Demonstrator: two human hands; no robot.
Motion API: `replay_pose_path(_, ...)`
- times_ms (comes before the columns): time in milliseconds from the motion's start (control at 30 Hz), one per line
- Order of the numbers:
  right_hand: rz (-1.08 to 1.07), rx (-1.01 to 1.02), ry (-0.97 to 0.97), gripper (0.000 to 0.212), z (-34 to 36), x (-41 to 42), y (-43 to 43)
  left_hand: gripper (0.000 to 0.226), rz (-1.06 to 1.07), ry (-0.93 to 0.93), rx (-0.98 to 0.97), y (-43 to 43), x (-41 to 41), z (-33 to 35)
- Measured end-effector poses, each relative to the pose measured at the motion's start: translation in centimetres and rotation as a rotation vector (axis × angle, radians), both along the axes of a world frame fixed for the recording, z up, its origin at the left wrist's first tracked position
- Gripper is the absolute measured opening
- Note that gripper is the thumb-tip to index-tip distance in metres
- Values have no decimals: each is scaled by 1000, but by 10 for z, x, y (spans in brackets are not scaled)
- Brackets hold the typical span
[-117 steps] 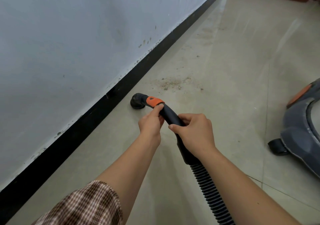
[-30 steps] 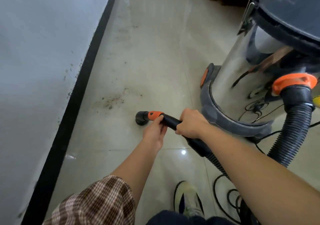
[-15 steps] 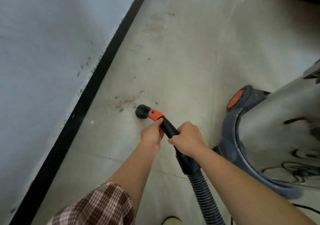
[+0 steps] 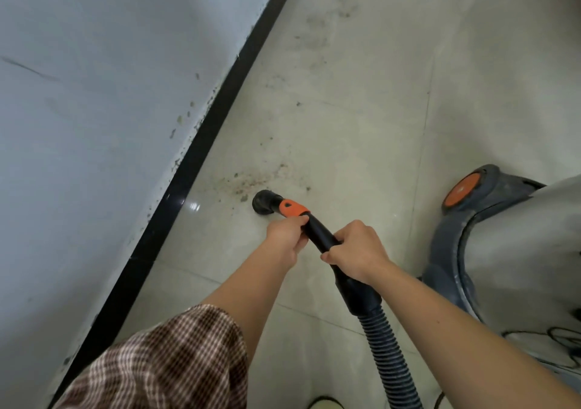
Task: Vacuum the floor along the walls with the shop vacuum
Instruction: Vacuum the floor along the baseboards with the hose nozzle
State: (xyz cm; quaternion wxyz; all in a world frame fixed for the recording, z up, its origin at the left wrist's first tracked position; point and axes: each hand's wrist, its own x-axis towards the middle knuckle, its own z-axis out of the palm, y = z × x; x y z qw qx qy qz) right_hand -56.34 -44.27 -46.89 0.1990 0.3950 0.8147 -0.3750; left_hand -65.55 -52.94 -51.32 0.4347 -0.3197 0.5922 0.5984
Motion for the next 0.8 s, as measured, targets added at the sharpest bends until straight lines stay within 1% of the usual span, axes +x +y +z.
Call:
replay_pose_path(67, 33, 2, -2, 13, 3, -3, 0, 38, -11, 8, -19, -1, -3, 5)
replay_pose_path(200, 89, -12, 5, 15, 6, -3, -8, 43, 3, 4, -15, -16, -2, 8)
replay_pose_path(400, 129, 6, 42, 16, -3, -3, -20, 38, 64, 14, 44, -35, 1, -3)
replay_pose_path(500, 136, 15, 67, 20, -6, -7, -23, 37, 89, 30, 51, -36, -4, -10)
replay_pose_path(600, 146, 27, 72, 12, -9, -11, -26, 32, 85, 32, 65, -42, -6, -14)
replay_pose_path(800, 173, 55, 116, 16, -18, -33, -44, 32, 136, 82, 111, -64, -23, -22)
